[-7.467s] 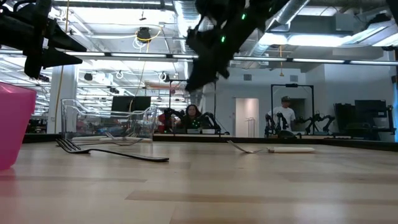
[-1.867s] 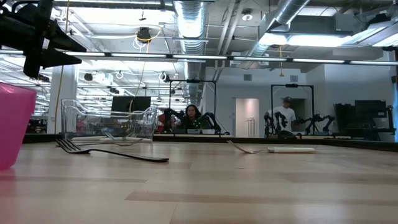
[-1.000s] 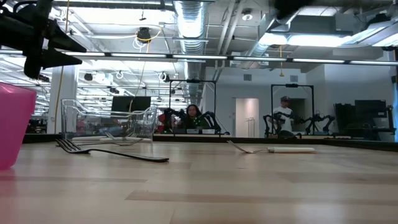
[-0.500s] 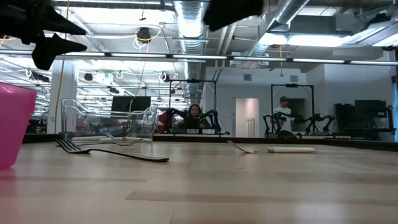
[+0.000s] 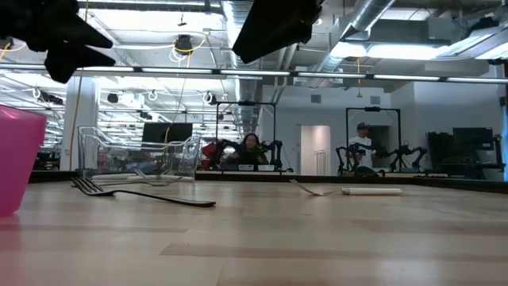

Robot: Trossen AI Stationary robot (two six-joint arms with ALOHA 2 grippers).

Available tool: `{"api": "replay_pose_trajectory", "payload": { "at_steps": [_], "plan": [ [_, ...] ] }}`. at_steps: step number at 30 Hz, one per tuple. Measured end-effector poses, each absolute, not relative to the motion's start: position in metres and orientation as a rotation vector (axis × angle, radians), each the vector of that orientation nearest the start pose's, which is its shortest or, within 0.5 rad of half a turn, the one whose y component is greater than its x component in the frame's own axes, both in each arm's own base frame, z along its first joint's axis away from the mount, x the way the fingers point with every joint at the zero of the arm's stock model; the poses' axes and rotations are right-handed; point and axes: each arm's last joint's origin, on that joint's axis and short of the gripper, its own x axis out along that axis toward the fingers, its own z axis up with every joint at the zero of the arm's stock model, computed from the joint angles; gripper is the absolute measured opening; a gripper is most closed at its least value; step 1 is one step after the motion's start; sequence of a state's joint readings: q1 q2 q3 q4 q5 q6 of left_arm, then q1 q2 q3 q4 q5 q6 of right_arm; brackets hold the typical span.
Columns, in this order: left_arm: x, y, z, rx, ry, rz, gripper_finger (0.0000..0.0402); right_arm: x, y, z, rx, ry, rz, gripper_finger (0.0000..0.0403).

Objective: Sort silverware by color (type)
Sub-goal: Put the black fork into the red bin

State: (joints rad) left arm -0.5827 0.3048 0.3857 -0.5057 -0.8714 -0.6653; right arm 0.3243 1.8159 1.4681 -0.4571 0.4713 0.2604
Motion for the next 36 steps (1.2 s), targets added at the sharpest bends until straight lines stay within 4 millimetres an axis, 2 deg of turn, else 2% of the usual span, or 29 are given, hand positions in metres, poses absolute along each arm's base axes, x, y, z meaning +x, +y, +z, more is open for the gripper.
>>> {"api": "replay_pose_trajectory", "payload": {
  "at_steps": [8, 16, 25, 30, 36],
  "plan": [
    [0.109, -0.045, 0.240, -0.238, 0.375, 0.382, 0.0178, 0.381, 0.122, 0.265, -0.072, 0.717, -0.216, 0.0182],
    [0.133, -0.050, 0.239, -0.094, 0.537, 0.310, 0.0179, 0.382, 0.120, 0.263, -0.074, 0.728, -0.223, 0.0182],
    [0.164, -0.045, 0.236, 0.050, 0.563, 0.073, 0.0179, 0.381, 0.121, 0.263, -0.073, 0.727, -0.220, 0.0182],
    [0.185, -0.036, 0.225, 0.162, 0.613, 0.000, 0.0179, 0.381, 0.121, 0.262, -0.054, 0.729, -0.229, 0.0182],
    [0.207, -0.029, 0.202, 0.183, 0.708, -0.125, 0.0179, 0.375, 0.128, 0.259, -0.053, 0.767, -0.225, 0.0182]
  ]
}}
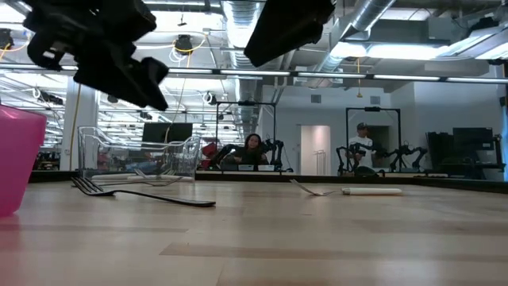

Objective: Sort silverware by color (type)
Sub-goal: Put the black fork into the red bin

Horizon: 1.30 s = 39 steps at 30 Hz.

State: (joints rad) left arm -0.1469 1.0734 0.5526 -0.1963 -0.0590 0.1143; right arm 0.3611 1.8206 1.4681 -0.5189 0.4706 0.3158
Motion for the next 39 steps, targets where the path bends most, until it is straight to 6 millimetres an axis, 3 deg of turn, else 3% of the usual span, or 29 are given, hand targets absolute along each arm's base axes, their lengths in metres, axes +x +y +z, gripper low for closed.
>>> {"api": "replay_pose_trajectory", "payload": {
  "at_steps": [6, 13, 21, 27, 31, 36, 39],
  "plan": [
    [0.223, -0.033, 0.184, 0.243, 0.733, -0.271, 0.0179, 0.370, 0.140, 0.259, -0.071, 0.776, -0.193, 0.0182],
    [0.233, -0.038, 0.155, 0.268, 0.841, -0.383, 0.0179, 0.368, 0.141, 0.257, -0.055, 0.795, -0.206, 0.0182],
    [0.242, -0.041, 0.124, 0.291, 0.942, -0.406, 0.0179, 0.366, 0.141, 0.256, -0.023, 0.810, -0.226, 0.0182],
    [0.243, -0.041, 0.114, 0.297, 0.985, -0.412, 0.0172, 0.365, 0.143, 0.256, -0.025, 0.809, -0.219, 0.0182],
    [0.243, -0.041, 0.111, 0.303, 1.012, -0.402, 0.0126, 0.364, 0.145, 0.256, -0.027, 0.807, -0.216, 0.0182],
    [0.242, -0.040, 0.111, 0.298, 1.022, -0.387, 0.0027, 0.364, 0.146, 0.256, -0.026, 0.807, -0.213, 0.0182],
    [0.243, -0.040, 0.111, 0.306, 1.027, -0.354, 0.0008, 0.363, 0.148, 0.256, -0.028, 0.807, -0.208, 0.0182]
  ]
}}
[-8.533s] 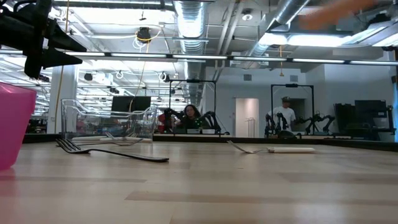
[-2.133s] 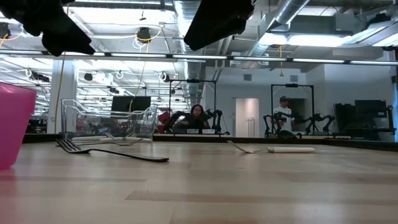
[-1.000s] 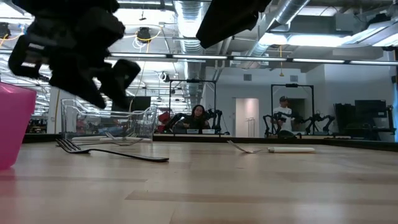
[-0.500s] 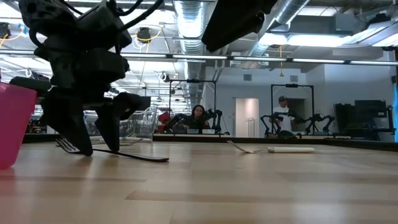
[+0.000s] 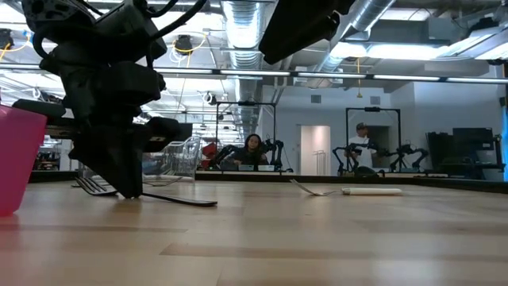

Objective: Sort silverware by color (type)
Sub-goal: Put the black fork into the red bin

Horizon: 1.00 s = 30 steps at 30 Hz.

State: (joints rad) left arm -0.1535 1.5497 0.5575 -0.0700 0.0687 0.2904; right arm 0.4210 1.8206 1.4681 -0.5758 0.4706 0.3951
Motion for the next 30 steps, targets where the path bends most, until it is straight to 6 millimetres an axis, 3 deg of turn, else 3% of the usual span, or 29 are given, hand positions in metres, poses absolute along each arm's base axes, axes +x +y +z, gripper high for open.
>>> {"api": "replay_pose_trajectory", "payload": {
  "at_steps": [11, 23, 30],
  "plan": [
    [0.242, -0.038, 0.123, 0.262, 0.960, -0.275, 0.0001, 0.356, 0.165, 0.256, -0.002, 0.797, -0.184, 0.0182],
    [0.211, -0.031, 0.190, 0.241, 0.770, -0.122, 0.0000, 0.353, 0.172, 0.258, -0.010, 0.744, -0.243, 0.0182],
    [0.181, -0.036, 0.240, 0.253, 0.476, -0.038, 0.0000, 0.358, 0.174, 0.263, -0.053, 0.679, -0.216, 0.0182]
  ]
}}
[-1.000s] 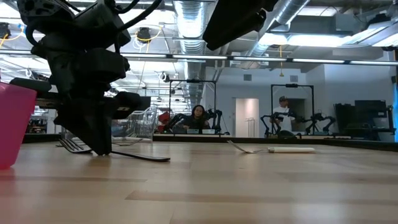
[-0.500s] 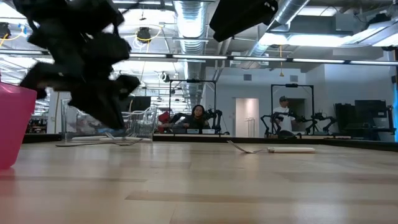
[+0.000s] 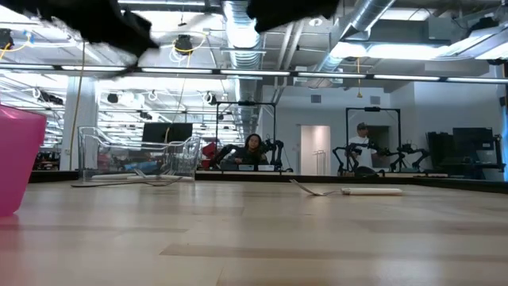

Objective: Sort silverware by color (type)
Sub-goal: Put the black fork into the red bin

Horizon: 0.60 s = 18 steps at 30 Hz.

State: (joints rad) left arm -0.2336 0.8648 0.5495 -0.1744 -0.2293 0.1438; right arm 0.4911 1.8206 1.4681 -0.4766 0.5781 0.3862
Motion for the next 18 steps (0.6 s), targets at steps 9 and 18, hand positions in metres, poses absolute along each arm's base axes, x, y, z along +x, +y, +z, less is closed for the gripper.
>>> {"api": "replay_pose_trajectory", "payload": {
  "at_steps": [9, 18],
  "plan": [
    [0.150, -0.050, 0.289, 0.216, 0.082, -0.086, 0.0000, 0.386, 0.160, 0.279, -0.202, 0.402, -0.149, 0.0182],
    [0.141, -0.068, 0.298, 0.281, -0.064, -0.137, 0.0000, 0.407, 0.136, 0.310, -0.202, 0.060, 0.027, 0.0182]
  ]
}}
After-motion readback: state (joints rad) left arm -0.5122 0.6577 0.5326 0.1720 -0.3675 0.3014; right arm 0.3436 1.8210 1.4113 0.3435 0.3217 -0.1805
